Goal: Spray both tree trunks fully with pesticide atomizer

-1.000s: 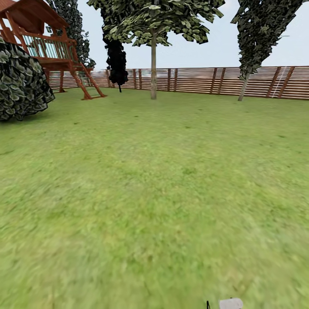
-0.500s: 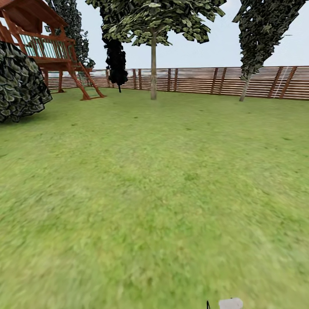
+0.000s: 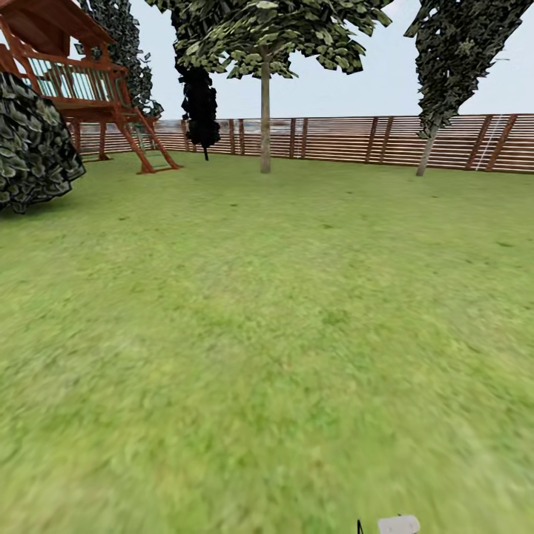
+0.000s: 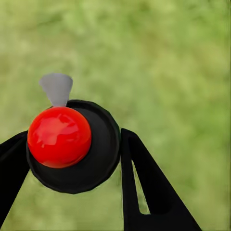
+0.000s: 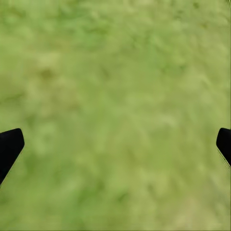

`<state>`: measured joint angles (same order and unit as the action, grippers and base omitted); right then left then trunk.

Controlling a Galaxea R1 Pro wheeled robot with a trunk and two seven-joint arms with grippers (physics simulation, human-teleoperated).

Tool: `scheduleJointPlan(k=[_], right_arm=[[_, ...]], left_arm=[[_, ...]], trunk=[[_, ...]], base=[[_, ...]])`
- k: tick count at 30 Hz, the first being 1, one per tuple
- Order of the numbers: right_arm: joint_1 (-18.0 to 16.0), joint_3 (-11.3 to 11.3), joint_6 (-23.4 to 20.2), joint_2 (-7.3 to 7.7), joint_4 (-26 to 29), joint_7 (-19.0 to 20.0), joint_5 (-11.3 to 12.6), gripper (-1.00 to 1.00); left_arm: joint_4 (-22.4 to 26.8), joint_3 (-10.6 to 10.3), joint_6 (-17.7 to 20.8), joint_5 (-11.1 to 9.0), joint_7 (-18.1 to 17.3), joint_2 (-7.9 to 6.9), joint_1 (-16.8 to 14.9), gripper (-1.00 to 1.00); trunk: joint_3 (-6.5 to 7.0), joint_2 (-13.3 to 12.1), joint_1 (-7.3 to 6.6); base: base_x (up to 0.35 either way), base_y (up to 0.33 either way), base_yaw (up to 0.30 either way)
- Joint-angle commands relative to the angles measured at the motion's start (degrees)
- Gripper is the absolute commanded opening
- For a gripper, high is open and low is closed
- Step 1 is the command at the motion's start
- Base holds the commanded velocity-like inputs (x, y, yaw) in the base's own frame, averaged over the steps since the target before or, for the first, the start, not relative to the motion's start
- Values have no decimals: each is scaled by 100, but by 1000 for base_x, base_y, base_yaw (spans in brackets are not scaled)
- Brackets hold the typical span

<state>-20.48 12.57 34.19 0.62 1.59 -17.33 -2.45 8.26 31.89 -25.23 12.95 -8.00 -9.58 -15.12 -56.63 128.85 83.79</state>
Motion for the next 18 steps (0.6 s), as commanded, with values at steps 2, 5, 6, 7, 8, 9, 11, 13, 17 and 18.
scheduleJointPlan(k=[2,5,6,7,8,9,11,13,17,18], right_arm=[[0,0,0,0,0,1,-1,100],[0,0,0,0,0,-2,0,100],[0,0,0,0,0,0,-1,100],[0,0,0,0,-1,-1,1,100],[0,0,0,0,-1,-3,1,100],[0,0,0,0,-1,-1,0,100],[0,0,0,0,-1,0,-1,100],[0,0,0,0,-1,0,-1,100],[0,0,0,0,1,-2,0,100],[0,0,0,0,0,0,0,100]], left_arm=[[1,-1,0,-2,0,0,0,-100],[1,1,0,-2,0,0,0,-100],[1,1,0,-2,0,0,0,-100],[3,1,0,-3,0,0,0,-100],[1,0,0,-2,0,0,0,-100],[1,1,0,-2,0,0,0,-100],[1,1,0,0,0,0,0,-100],[1,1,0,1,0,0,0,-100],[1,1,0,-2,0,0,0,-100],[2,1,0,-3,0,0,0,-100]], trunk=[[0,0,0],[0,0,0],[0,0,0],[0,0,0],[0,0,0],[0,0,0],[0,0,0],[0,0,0],[0,0,0],[0,0,0]], base=[[338,0,0],[338,0,0],[338,0,0],[338,0,0],[338,0,0],[338,0,0],[338,0,0],[338,0,0],[338,0,0],[338,0,0]])
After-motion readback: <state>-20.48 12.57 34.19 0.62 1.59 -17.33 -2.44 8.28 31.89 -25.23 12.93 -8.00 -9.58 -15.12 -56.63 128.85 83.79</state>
